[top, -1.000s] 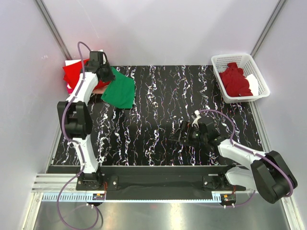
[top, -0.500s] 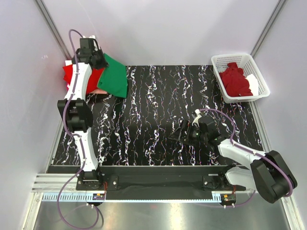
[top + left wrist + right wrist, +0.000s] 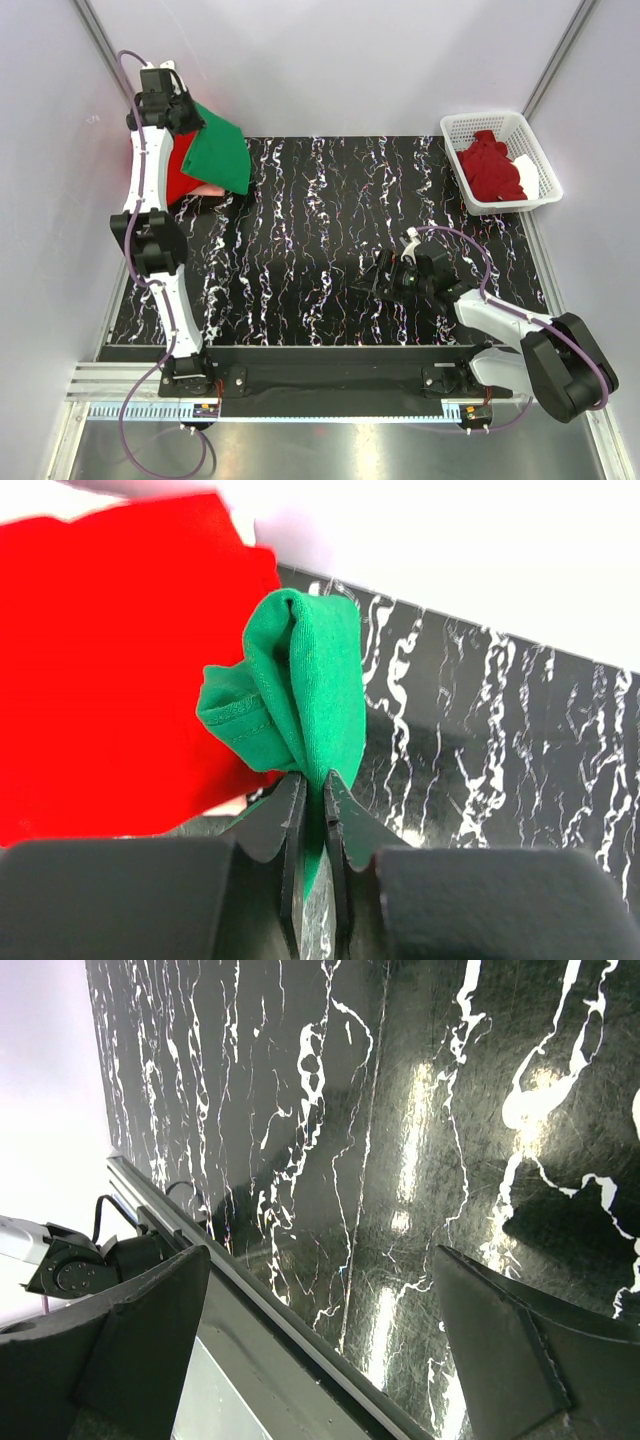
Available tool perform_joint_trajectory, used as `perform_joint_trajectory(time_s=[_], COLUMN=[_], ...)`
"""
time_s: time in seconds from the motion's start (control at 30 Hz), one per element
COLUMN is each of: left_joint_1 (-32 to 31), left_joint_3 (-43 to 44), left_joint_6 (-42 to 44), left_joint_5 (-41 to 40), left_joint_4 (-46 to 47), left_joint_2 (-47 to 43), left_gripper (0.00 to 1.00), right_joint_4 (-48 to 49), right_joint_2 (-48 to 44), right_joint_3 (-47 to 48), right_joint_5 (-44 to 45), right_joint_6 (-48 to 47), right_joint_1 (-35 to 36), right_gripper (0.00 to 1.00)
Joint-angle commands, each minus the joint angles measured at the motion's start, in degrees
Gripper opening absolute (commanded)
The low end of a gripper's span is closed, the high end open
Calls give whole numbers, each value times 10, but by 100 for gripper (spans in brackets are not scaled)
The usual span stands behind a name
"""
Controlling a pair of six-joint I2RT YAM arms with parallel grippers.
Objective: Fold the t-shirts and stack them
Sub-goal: Neatly place the folded tshirt to the corner
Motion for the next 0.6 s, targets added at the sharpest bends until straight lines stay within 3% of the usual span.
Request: perform_joint_trajectory(time_s=[0.0,0.27,0.57], left_joint_1=[18,40,58], left_joint_3=[54,71,79], left_joint_6=[4,3,4], left_joint_5=[1,-5,-9], left_joint_4=[29,40,62], left_joint_2=[-8,-10,4], left_gripper=[11,9,13], right_joint_4=[27,29,31], right_joint_2=[4,9,10], right_joint_3=[7,7,6], right_joint_5=[-14,-17,-17], right_joint_6=[0,3,4], right_joint_1=[-7,-8,-10], right_gripper=[100,99,99])
